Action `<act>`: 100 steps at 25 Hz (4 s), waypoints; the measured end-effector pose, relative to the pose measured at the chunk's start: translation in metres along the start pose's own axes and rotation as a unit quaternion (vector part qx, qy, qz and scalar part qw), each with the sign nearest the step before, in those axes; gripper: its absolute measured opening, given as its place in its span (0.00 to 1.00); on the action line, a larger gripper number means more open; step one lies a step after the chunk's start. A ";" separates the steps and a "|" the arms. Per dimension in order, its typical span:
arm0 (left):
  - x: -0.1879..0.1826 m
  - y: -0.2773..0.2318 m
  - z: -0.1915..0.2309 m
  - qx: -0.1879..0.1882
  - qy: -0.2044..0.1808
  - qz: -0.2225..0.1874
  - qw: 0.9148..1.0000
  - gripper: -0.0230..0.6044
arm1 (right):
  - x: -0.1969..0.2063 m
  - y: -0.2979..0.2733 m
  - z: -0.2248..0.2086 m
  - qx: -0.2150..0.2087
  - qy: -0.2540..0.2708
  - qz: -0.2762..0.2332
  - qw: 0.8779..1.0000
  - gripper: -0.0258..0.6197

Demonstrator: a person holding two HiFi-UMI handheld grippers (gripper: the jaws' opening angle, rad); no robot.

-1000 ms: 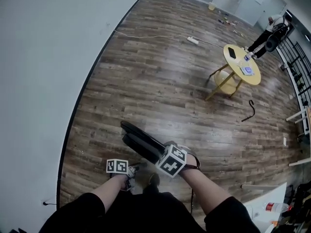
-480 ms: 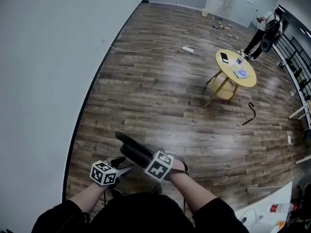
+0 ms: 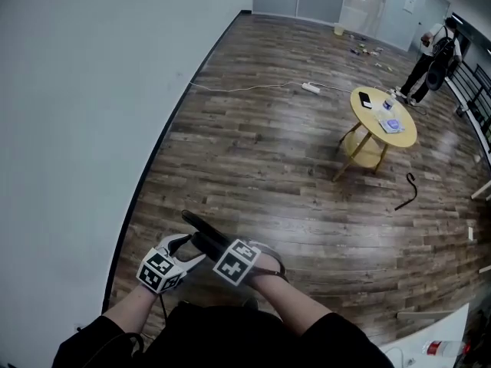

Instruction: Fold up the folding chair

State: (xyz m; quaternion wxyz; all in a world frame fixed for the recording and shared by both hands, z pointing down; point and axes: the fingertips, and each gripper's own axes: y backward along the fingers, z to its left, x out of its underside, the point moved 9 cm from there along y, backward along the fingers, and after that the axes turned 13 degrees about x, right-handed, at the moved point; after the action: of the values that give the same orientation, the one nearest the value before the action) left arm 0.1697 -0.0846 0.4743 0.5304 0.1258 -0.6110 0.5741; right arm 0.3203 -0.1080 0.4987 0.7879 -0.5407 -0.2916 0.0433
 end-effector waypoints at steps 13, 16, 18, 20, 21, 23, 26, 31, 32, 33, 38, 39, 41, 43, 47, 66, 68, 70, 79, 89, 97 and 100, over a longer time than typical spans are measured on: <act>-0.044 -0.007 0.016 0.044 -0.304 0.125 0.943 0.52 | 0.002 0.008 0.000 -0.008 -0.009 -0.001 1.000 0.11; -0.043 -0.019 0.024 0.093 -0.359 0.156 0.916 0.53 | 0.005 0.010 0.001 -0.009 -0.017 -0.002 1.000 0.12; -0.043 -0.025 0.028 0.122 -0.391 0.168 0.897 0.54 | 0.007 0.013 0.001 -0.006 -0.014 -0.001 1.000 0.12; -0.045 -0.030 0.032 0.145 -0.421 0.172 0.879 0.54 | 0.009 0.014 0.001 -0.004 -0.011 0.002 1.000 0.12; -0.046 -0.032 0.034 0.158 -0.432 0.172 0.871 0.54 | 0.010 0.014 0.000 -0.004 -0.011 0.005 1.000 0.12; -0.047 -0.038 0.037 0.185 -0.451 0.177 0.855 0.53 | 0.013 0.015 0.000 -0.005 -0.014 0.007 1.000 0.12; -0.044 -0.045 0.039 0.223 -0.471 0.195 0.831 0.52 | 0.016 0.016 0.000 -0.005 -0.013 0.007 1.000 0.12; -0.040 -0.051 0.037 0.264 -0.505 0.209 0.795 0.44 | 0.016 0.020 0.008 -0.002 -0.012 0.011 1.000 0.12; -0.039 -0.052 0.037 0.271 -0.507 0.212 0.790 0.44 | 0.016 0.021 0.011 -0.003 -0.013 0.011 1.000 0.12; -0.038 -0.054 0.036 0.278 -0.509 0.215 0.786 0.44 | 0.015 0.022 0.014 -0.003 -0.014 0.011 1.000 0.12; -0.026 -0.059 0.028 0.323 -0.525 0.243 0.749 0.34 | 0.013 0.023 0.026 -0.003 -0.016 0.013 1.000 0.12; -0.022 -0.060 0.026 0.329 -0.530 0.250 0.740 0.31 | 0.013 0.023 0.027 -0.002 -0.017 0.013 1.000 0.12; -0.016 -0.064 0.023 0.336 -0.539 0.265 0.726 0.26 | 0.012 0.024 0.029 0.000 -0.018 0.013 1.000 0.12; -0.012 -0.067 0.021 0.342 -0.542 0.277 0.716 0.22 | 0.012 0.023 0.031 0.000 -0.019 0.014 1.000 0.12; -0.009 -0.069 0.019 0.352 -0.535 0.289 0.712 0.17 | 0.015 0.021 0.035 0.001 -0.020 0.012 1.000 0.12; -0.015 -0.071 0.021 0.356 -0.489 0.311 0.733 0.14 | 0.011 0.024 0.030 -0.019 -0.037 0.020 0.999 0.13; -0.015 -0.072 0.022 0.355 -0.489 0.310 0.734 0.14 | 0.011 0.023 0.029 -0.021 -0.040 0.019 0.999 0.13; -0.017 -0.074 0.023 0.354 -0.486 0.309 0.737 0.13 | 0.012 0.023 0.027 -0.022 -0.040 0.019 0.999 0.13; -0.033 -0.086 0.032 0.327 -0.466 0.321 0.757 0.11 | 0.011 0.017 0.003 -0.024 0.016 0.018 0.999 0.12; -0.042 -0.079 0.027 0.292 -0.397 0.334 0.803 0.12 | 0.008 0.015 -0.025 -0.090 0.096 -0.005 0.991 0.11; -0.029 -0.046 0.026 0.227 -0.319 0.333 0.858 0.12 | -0.022 0.012 -0.024 -0.138 0.205 -0.033 0.968 0.11; -0.017 -0.032 0.027 0.203 -0.295 0.329 0.874 0.12 | -0.036 0.007 -0.015 -0.149 0.241 -0.038 0.958 0.11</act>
State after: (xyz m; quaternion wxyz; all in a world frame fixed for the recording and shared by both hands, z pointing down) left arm 0.1878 -0.1247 0.4846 0.0688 0.1856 -0.6151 0.7632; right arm 0.3001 -0.1311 0.4740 0.7465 -0.6348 -0.1161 -0.1622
